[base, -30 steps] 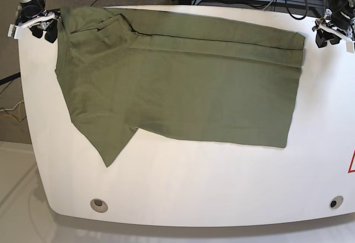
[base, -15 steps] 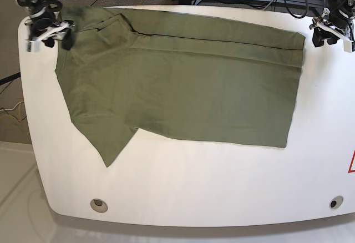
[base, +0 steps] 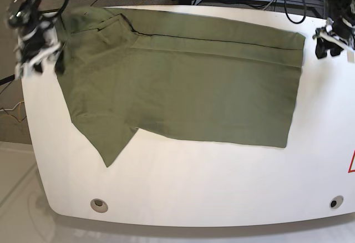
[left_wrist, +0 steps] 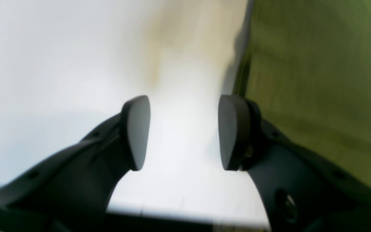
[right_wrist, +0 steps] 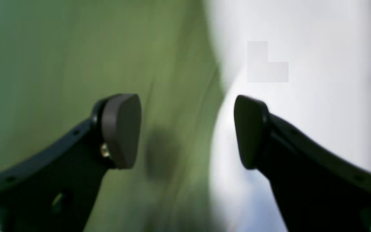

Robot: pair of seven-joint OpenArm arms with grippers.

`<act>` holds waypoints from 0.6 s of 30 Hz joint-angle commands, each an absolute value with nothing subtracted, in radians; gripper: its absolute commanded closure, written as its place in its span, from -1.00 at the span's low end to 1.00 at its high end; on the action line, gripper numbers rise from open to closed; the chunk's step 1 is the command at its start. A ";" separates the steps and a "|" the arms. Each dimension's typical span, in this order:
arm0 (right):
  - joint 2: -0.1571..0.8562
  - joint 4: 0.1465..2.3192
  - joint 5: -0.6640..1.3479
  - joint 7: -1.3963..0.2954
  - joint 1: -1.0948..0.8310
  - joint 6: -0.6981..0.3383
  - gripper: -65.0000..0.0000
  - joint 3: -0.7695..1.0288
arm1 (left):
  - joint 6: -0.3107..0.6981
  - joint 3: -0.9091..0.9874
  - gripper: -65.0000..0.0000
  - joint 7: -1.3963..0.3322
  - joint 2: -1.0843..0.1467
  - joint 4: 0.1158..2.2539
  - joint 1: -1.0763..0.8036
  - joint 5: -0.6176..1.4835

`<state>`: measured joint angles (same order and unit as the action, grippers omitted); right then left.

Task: Fold the T-shirt properly
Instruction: 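Release the edge and move both grippers to the shirt's hem corners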

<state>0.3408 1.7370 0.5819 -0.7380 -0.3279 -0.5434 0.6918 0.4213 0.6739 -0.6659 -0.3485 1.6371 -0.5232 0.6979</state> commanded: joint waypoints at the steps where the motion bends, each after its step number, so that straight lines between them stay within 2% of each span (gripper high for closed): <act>1: 0.377 1.719 0.599 -0.710 -0.273 -0.551 -0.29 0.677 | 0.429 0.678 0.02 -0.646 -0.385 1.651 -0.483 0.710; 14: 0.427 1.499 0.478 -0.677 0.048 -0.551 -0.27 0.515 | 0.428 0.643 0.04 -0.649 -0.431 1.637 -0.290 0.667; 18: 0.432 1.369 0.401 -0.664 0.171 -0.547 -0.27 0.429 | 0.427 0.641 0.05 -0.664 -0.441 1.632 -0.231 0.666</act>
